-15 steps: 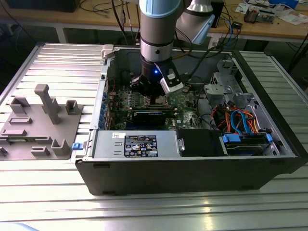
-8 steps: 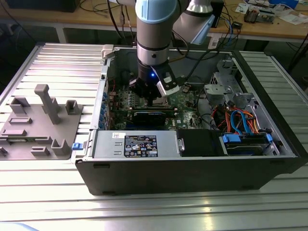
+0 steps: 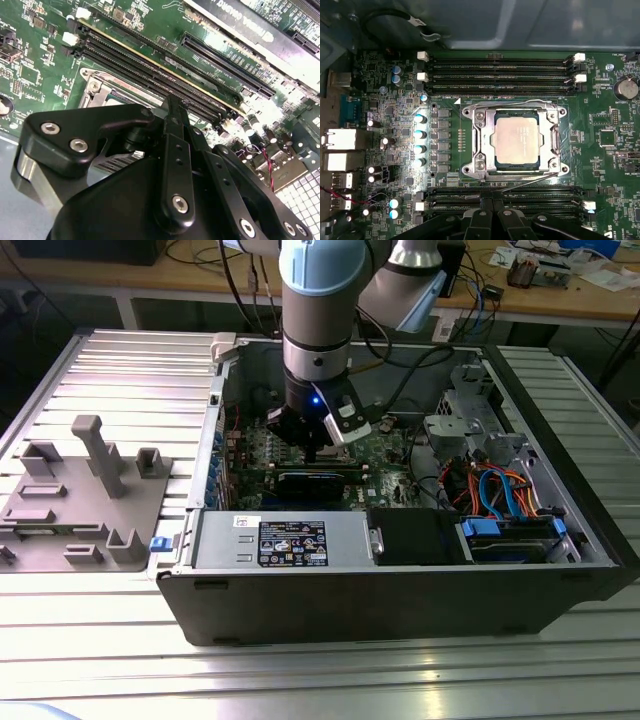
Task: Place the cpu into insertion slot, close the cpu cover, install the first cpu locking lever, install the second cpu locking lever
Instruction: 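Install the second cpu locking lever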
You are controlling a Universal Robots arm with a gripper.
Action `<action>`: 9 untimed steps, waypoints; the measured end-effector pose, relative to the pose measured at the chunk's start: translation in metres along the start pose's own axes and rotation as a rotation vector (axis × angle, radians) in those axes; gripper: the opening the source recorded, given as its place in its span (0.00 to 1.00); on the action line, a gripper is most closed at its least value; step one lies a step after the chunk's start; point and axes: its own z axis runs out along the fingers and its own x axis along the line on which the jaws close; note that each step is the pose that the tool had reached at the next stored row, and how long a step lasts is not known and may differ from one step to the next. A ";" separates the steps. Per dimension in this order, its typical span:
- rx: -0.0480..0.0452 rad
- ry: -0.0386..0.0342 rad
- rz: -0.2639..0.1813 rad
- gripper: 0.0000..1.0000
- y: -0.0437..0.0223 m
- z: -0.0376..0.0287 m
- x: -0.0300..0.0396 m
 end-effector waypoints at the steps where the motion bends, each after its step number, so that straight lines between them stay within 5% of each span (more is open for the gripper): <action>1: 0.0000 0.0000 0.000 0.11 0.0000 0.0000 0.0000; 9: 0.0000 0.0000 0.000 0.11 0.0000 0.0000 0.0002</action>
